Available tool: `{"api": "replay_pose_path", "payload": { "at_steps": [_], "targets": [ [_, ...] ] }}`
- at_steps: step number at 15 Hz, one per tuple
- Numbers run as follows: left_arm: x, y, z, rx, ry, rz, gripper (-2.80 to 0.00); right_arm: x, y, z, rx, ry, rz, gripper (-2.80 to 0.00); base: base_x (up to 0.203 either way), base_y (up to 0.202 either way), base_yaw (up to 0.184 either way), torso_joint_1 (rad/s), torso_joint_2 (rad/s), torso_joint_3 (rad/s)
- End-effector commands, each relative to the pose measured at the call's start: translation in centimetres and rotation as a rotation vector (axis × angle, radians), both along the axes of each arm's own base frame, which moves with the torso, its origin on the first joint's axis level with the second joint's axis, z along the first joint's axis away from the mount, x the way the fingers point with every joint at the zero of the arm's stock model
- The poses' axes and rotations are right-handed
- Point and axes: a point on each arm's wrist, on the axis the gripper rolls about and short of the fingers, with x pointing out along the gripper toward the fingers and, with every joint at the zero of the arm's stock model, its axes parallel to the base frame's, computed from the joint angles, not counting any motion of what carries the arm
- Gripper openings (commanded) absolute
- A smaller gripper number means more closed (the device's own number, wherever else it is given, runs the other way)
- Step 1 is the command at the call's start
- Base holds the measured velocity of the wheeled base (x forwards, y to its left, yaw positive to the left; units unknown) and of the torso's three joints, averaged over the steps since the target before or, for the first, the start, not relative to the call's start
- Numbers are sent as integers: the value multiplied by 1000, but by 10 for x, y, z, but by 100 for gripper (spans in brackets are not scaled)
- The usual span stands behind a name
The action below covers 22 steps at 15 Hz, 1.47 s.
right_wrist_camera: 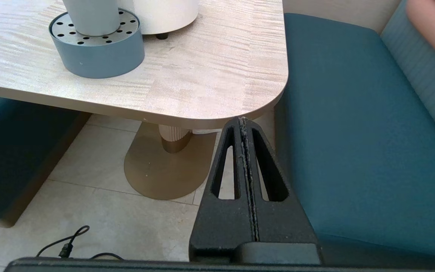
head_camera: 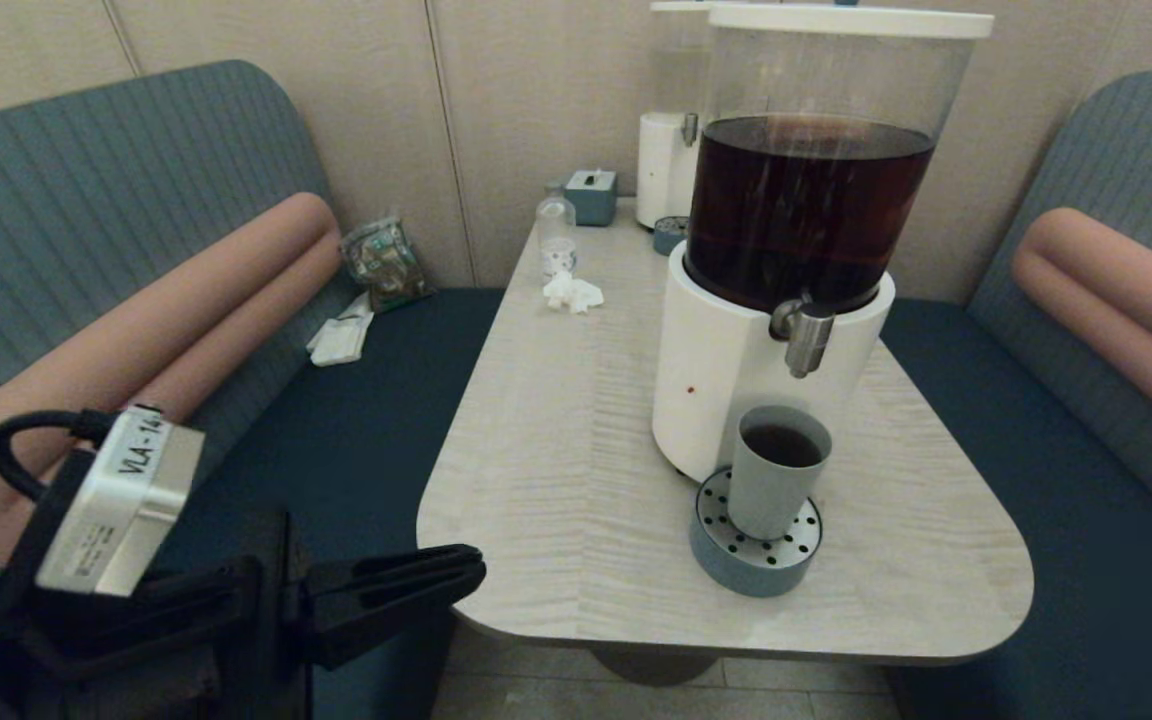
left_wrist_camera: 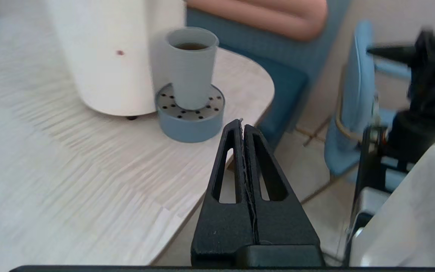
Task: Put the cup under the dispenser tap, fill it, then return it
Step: Place the cup next to the water dispenser
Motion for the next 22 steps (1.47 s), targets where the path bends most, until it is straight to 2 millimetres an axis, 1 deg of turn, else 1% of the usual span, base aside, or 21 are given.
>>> {"api": "replay_pose_path", "payload": {
  "at_steps": [1, 4, 6, 11, 12, 16, 20, 22],
  "targets": [
    [20, -13, -11, 71, -12, -40, -280, 0, 0, 0, -1, -2, 1, -280, 0, 0, 0, 0, 0, 0],
    [33, -20, -18, 122, -58, -58, -280, 0, 0, 0, -1, -2, 1, -280, 0, 0, 0, 0, 0, 0],
    [42, -22, -13, 103, -102, -37, -280, 0, 0, 0, -1, -2, 1, -280, 0, 0, 0, 0, 0, 0],
    [48, -25, -12, 99, -103, -23, -280, 0, 0, 0, -1, -2, 1, -280, 0, 0, 0, 0, 0, 0],
    [48, -25, -12, 96, -99, -20, 0, 0, 0, 0, -1, -2, 1, -280, 0, 0, 0, 0, 0, 0],
    [55, -29, -15, 102, -82, -24, 0, 0, 0, 0, -1, -2, 1, -280, 0, 0, 0, 0, 0, 0],
    [74, -40, -21, 108, -74, -42, 0, 0, 0, 0, -1, -2, 1, -280, 0, 0, 0, 0, 0, 0],
    [86, -48, -28, 104, -68, -76, 0, 0, 0, 0, -1, -2, 1, -280, 0, 0, 0, 0, 0, 0]
  ]
}}
